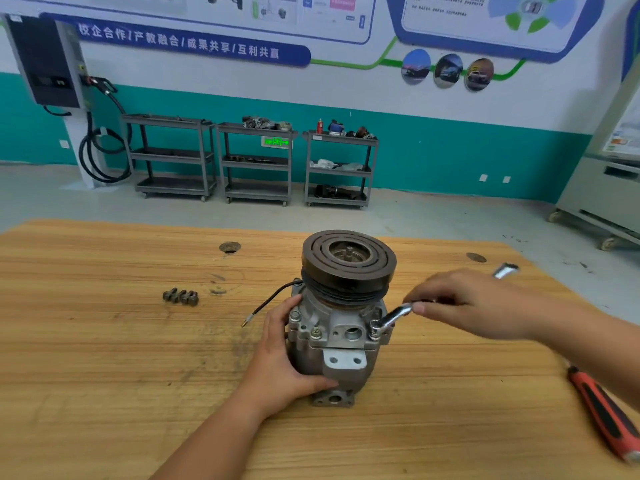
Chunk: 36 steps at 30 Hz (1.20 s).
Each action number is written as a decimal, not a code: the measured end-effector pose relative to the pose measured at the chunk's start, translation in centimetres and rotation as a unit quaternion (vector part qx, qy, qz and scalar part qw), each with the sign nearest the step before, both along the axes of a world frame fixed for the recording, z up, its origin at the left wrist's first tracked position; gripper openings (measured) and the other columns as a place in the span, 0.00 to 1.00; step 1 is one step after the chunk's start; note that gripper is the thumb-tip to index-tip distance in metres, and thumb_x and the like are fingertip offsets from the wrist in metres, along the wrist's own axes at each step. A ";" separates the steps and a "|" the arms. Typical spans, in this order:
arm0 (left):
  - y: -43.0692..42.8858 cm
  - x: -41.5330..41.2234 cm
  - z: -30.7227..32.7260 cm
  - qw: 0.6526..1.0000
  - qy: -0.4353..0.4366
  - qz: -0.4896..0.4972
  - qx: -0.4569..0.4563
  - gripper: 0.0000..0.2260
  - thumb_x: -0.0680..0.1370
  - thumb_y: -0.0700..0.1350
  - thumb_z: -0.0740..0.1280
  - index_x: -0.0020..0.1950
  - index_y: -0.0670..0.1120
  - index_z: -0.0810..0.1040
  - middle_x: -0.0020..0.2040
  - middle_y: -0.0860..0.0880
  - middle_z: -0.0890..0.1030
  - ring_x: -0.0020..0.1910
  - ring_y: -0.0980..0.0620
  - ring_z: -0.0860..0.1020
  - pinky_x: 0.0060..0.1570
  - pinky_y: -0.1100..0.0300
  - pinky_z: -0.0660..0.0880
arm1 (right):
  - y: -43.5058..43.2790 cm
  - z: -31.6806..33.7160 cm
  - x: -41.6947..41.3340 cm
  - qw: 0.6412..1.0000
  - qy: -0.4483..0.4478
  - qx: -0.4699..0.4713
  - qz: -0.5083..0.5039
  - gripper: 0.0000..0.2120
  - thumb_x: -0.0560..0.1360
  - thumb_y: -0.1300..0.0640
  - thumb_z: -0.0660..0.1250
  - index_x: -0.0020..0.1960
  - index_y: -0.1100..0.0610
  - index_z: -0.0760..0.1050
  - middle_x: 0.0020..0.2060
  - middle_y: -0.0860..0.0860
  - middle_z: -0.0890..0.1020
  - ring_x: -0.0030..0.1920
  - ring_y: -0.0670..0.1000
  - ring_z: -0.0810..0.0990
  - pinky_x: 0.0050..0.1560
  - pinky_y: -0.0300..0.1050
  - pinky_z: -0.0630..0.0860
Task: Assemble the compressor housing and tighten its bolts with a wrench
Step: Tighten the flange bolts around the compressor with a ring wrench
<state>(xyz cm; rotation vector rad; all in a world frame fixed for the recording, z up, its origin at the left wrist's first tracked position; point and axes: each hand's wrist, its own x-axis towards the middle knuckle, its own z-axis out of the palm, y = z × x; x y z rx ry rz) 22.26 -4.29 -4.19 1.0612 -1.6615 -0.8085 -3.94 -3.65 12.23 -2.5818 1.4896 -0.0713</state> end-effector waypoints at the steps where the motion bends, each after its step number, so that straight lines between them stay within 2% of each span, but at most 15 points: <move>1: 0.0 0.0 0.0 1.000 0.001 0.000 -0.001 0.51 0.53 0.54 0.83 0.62 0.80 0.53 0.70 0.59 0.64 0.66 0.65 0.67 0.58 0.73 0.66 | -0.6 0.7 0.3 1.000 0.022 0.009 0.012 0.14 0.77 0.42 0.57 0.57 0.42 0.76 0.43 0.34 0.75 0.45 0.35 0.73 0.47 0.35 0.70; 4: 0.0 0.0 0.1 1.000 0.003 -0.002 -0.004 0.51 0.53 0.55 0.83 0.62 0.79 0.53 0.70 0.58 0.64 0.67 0.62 0.68 0.61 0.68 0.66 | -2.0 2.4 1.4 0.995 0.087 0.025 0.043 0.14 0.78 0.44 0.59 0.60 0.43 0.76 0.40 0.33 0.72 0.44 0.33 0.71 0.46 0.35 0.66; 8: 0.1 -0.1 0.1 1.000 0.000 -0.001 -0.002 0.50 0.52 0.59 0.81 0.62 0.79 0.52 0.70 0.58 0.64 0.68 0.61 0.67 0.63 0.64 0.67 | -3.0 2.9 2.1 0.988 0.109 0.108 0.017 0.13 0.78 0.46 0.60 0.60 0.43 0.76 0.47 0.37 0.76 0.50 0.41 0.73 0.54 0.42 0.70; 12: -0.1 0.0 -0.1 1.000 -0.006 0.004 -0.008 0.51 0.54 0.53 0.84 0.61 0.80 0.53 0.70 0.59 0.63 0.67 0.64 0.66 0.59 0.74 0.65 | -2.2 2.8 1.0 0.952 0.055 0.296 -0.053 0.11 0.77 0.44 0.60 0.52 0.44 0.80 0.34 0.44 0.75 0.37 0.44 0.73 0.44 0.39 0.71; 13: -0.1 0.0 -0.2 1.000 -0.009 0.007 -0.013 0.52 0.54 0.51 0.84 0.61 0.80 0.53 0.69 0.59 0.63 0.67 0.66 0.65 0.57 0.78 0.64 | -1.6 2.6 0.7 0.923 0.001 0.377 -0.071 0.12 0.77 0.45 0.60 0.50 0.48 0.80 0.32 0.45 0.75 0.33 0.44 0.74 0.40 0.38 0.73; 15: -0.2 0.0 -0.2 1.000 -0.014 0.013 -0.019 0.52 0.55 0.49 0.84 0.60 0.80 0.52 0.69 0.59 0.64 0.66 0.68 0.64 0.55 0.81 0.62 | 0.1 1.5 0.7 0.830 -0.151 0.528 -0.098 0.12 0.77 0.49 0.61 0.46 0.56 0.78 0.30 0.49 0.78 0.29 0.46 0.79 0.32 0.37 0.77; 18: -0.1 0.0 -0.1 1.000 -0.010 0.014 -0.021 0.51 0.55 0.51 0.84 0.61 0.80 0.53 0.69 0.58 0.64 0.67 0.63 0.66 0.58 0.77 0.64 | 3.4 -1.0 2.0 0.709 -0.346 0.606 -0.105 0.12 0.77 0.53 0.59 0.41 0.58 0.77 0.32 0.56 0.82 0.33 0.53 0.84 0.28 0.40 0.79; 20: 0.1 -0.1 0.2 1.000 -0.010 0.015 -0.024 0.50 0.53 0.56 0.82 0.62 0.79 0.53 0.69 0.56 0.65 0.68 0.60 0.67 0.61 0.70 0.66 | 5.4 -2.4 3.9 0.647 -0.464 0.595 -0.109 0.13 0.75 0.55 0.61 0.38 0.59 0.80 0.33 0.60 0.83 0.34 0.56 0.84 0.26 0.41 0.79; 22: 0.3 -0.3 0.3 1.000 -0.004 0.015 -0.023 0.48 0.52 0.59 0.80 0.62 0.78 0.54 0.68 0.55 0.67 0.67 0.58 0.69 0.63 0.62 0.70 | 6.9 -3.5 6.3 0.601 -0.572 0.540 -0.140 0.12 0.71 0.56 0.64 0.35 0.60 0.82 0.33 0.63 0.83 0.33 0.59 0.84 0.24 0.42 0.78; 26: 0.5 -0.5 0.5 1.000 0.014 0.009 -0.011 0.44 0.54 0.62 0.78 0.61 0.78 0.55 0.66 0.49 0.70 0.64 0.51 0.73 0.64 0.48 0.71 | 8.4 -5.1 11.1 0.474 -0.753 0.428 -0.158 0.14 0.68 0.57 0.63 0.33 0.65 0.81 0.33 0.65 0.82 0.31 0.61 0.83 0.23 0.45 0.78; 27: 0.5 -0.5 0.5 1.000 0.012 0.012 -0.013 0.43 0.54 0.65 0.77 0.61 0.79 0.55 0.66 0.49 0.70 0.64 0.50 0.73 0.64 0.47 0.71 | 8.7 -5.1 11.8 0.465 -0.777 0.391 -0.163 0.14 0.70 0.57 0.62 0.35 0.66 0.80 0.32 0.65 0.82 0.30 0.60 0.83 0.23 0.45 0.78; 30: 0.3 -0.4 0.1 1.000 0.024 0.009 -0.009 0.44 0.54 0.66 0.77 0.63 0.77 0.56 0.66 0.46 0.71 0.64 0.48 0.74 0.64 0.46 0.71 | 10.1 -4.8 12.4 0.488 -0.814 0.279 -0.148 0.11 0.68 0.58 0.64 0.36 0.65 0.81 0.28 0.62 0.81 0.26 0.58 0.82 0.22 0.42 0.77; 32: 0.2 -0.4 -0.1 0.999 0.034 0.008 0.009 0.47 0.52 0.65 0.79 0.65 0.74 0.57 0.67 0.48 0.71 0.63 0.49 0.75 0.63 0.45 0.72 | 11.3 -4.2 11.8 0.518 -0.815 0.250 -0.074 0.10 0.63 0.54 0.72 0.38 0.61 0.84 0.29 0.61 0.81 0.27 0.58 0.82 0.24 0.42 0.78; 34: 0.0 -0.3 -0.4 1.000 0.022 0.011 0.012 0.51 0.52 0.62 0.82 0.68 0.71 0.57 0.68 0.51 0.70 0.63 0.50 0.75 0.62 0.46 0.74 | 11.9 -3.7 10.6 0.576 -0.772 0.268 -0.008 0.19 0.58 0.47 0.80 0.44 0.55 0.83 0.31 0.61 0.82 0.29 0.58 0.82 0.28 0.43 0.78; 36: -0.1 -0.2 -0.5 1.000 0.013 0.009 0.007 0.52 0.51 0.59 0.83 0.68 0.71 0.57 0.69 0.53 0.69 0.65 0.52 0.74 0.63 0.48 0.73 | 11.5 -4.3 8.6 0.633 -0.722 0.277 -0.031 0.21 0.58 0.43 0.79 0.43 0.55 0.79 0.30 0.61 0.81 0.26 0.55 0.80 0.29 0.42 0.76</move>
